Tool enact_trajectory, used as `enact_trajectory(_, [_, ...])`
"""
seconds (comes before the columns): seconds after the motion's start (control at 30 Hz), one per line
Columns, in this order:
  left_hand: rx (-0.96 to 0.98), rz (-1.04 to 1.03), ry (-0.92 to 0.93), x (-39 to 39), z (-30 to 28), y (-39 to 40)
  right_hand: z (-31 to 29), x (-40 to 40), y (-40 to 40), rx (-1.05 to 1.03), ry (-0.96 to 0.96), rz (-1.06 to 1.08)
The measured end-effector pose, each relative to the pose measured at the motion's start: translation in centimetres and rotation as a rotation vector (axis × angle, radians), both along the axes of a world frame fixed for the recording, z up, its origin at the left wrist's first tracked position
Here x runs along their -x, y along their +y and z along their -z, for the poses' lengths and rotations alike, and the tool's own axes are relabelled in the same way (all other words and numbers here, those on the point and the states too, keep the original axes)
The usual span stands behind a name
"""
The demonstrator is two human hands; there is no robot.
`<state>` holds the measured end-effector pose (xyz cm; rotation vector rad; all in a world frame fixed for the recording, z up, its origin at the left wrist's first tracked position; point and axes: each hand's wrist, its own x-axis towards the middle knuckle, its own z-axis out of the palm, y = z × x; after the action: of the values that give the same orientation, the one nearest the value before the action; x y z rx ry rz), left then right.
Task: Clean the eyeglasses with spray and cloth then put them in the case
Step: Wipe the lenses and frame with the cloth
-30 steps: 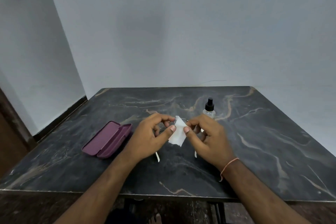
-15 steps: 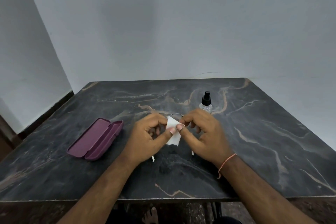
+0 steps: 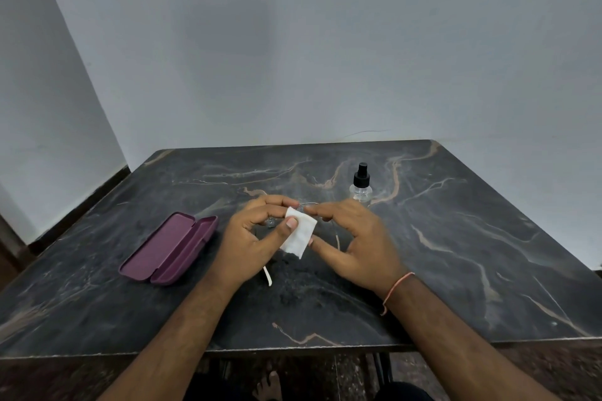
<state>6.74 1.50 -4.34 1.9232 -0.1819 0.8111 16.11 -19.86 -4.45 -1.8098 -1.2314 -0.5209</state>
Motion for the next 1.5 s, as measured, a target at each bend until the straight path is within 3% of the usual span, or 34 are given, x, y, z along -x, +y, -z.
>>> enact_trajectory(0.5, [0.064, -0.048, -0.012, -0.14, 0.01, -0.35, 0.65, -0.01, 0.68, -0.067, 0.429, -0.197])
enact_trajectory(1.17, [0.093, -0.164, -0.062, -0.29, 0.35, -0.40, 0.17, 0.31, 0.49, 0.014, 0.470, -0.264])
enact_trajectory(1.5, [0.086, -0.075, -0.047, -0.08, 0.14, -0.69, 0.48, 0.06, 0.74, -0.071, 0.483, -0.136])
